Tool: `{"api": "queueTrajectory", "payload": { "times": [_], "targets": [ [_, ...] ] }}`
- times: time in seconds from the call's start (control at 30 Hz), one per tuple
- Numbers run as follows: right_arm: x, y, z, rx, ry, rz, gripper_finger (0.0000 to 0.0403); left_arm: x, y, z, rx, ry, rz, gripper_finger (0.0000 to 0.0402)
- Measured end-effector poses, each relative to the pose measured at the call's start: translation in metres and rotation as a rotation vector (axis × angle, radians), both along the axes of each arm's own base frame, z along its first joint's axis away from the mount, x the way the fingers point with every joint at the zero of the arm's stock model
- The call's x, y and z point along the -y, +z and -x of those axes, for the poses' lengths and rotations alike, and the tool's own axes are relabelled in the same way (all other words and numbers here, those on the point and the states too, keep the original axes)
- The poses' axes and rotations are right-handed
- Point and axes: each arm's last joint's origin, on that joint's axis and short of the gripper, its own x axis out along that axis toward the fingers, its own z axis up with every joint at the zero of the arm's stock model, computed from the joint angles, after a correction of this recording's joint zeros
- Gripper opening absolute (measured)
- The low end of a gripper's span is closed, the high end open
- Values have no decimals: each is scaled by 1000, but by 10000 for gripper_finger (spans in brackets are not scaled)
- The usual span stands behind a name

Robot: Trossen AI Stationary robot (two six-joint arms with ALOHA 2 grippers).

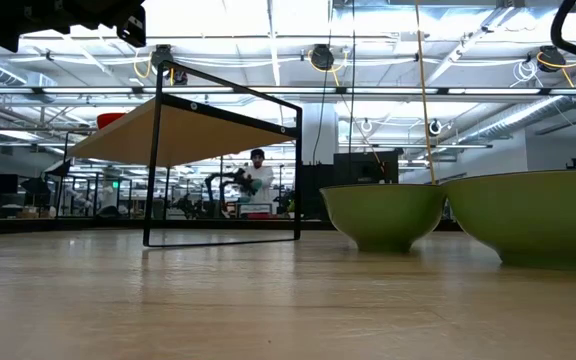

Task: Pick & Place Mini bowls
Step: Stack the red bowl on the red bowls on the shelf

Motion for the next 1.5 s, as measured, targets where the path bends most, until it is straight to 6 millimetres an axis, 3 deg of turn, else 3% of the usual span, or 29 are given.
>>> {"api": "queueTrajectory", "payload": {
  "times": [1.5],
  "targets": [
    [2, 0, 4, -54, 8, 3, 92, 0, 0, 0, 0, 0, 0, 35]
  ]
}}
